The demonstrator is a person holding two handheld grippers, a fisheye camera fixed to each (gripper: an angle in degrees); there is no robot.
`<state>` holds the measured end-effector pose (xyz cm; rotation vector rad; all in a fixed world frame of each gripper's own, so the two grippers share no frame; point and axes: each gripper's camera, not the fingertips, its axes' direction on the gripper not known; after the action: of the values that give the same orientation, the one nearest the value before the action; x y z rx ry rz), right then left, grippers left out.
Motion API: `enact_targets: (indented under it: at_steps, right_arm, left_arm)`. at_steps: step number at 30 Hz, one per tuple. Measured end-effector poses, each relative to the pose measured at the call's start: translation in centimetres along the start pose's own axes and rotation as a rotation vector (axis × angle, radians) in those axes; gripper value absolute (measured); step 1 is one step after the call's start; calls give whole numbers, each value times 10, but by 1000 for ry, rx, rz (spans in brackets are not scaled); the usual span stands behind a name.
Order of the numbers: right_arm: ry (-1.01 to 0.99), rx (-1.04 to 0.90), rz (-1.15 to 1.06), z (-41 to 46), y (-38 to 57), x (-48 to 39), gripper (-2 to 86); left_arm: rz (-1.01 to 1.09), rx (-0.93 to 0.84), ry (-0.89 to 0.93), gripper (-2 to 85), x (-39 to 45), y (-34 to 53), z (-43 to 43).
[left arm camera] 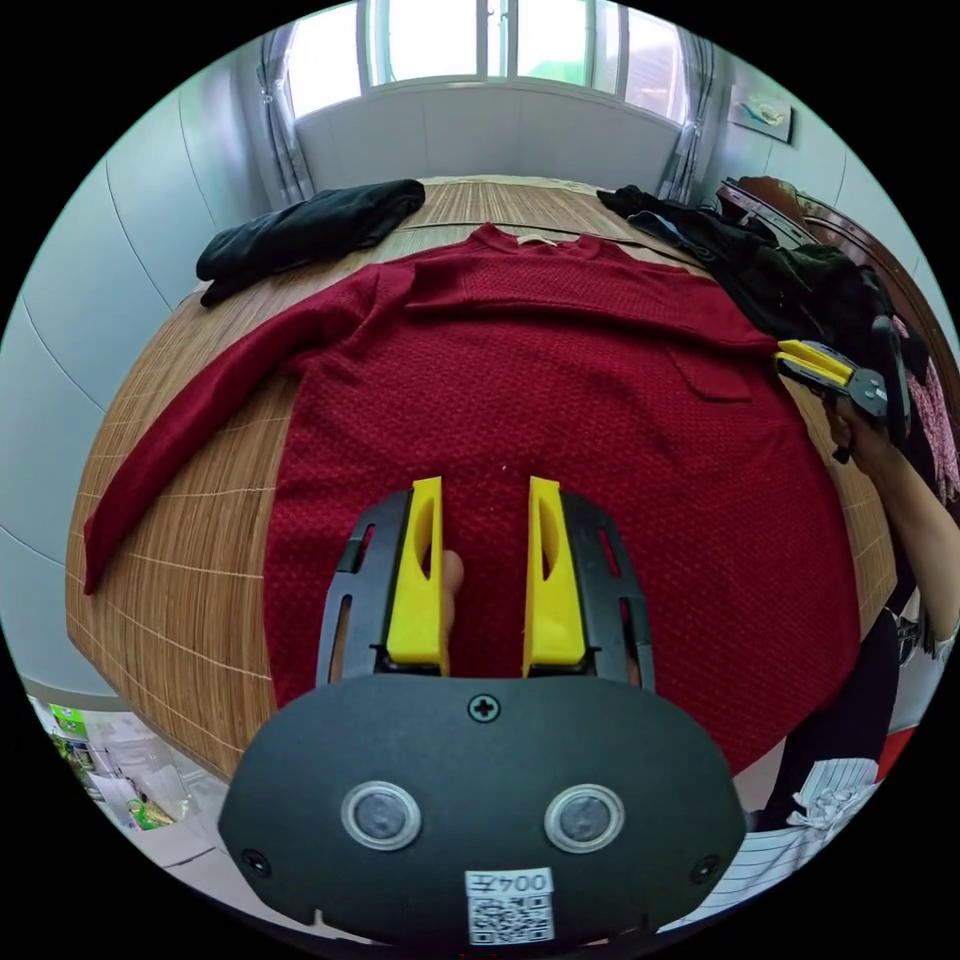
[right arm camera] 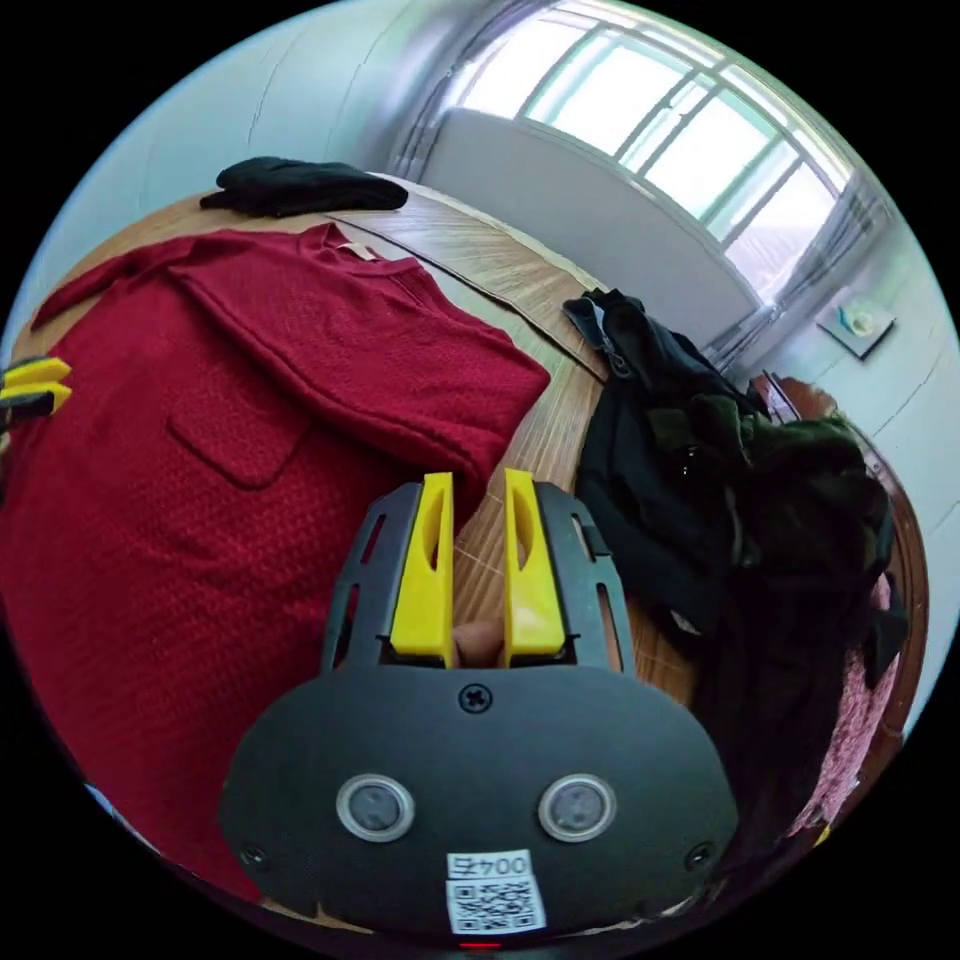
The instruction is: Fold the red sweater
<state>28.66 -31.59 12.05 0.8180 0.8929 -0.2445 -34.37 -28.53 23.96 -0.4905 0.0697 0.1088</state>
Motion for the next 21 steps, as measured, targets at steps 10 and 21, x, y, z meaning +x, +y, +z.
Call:
enact_targets:
  at_steps: [10, 21]
  right_arm:
    - [-243, -67, 59, 14, 5, 43, 54]
    - [-308, -64, 297, 0, -30, 38, -4]
  left_arm:
    - [-6, 1, 19, 123, 1, 13, -18]
    - [-6, 3, 20, 123, 3, 19, -36]
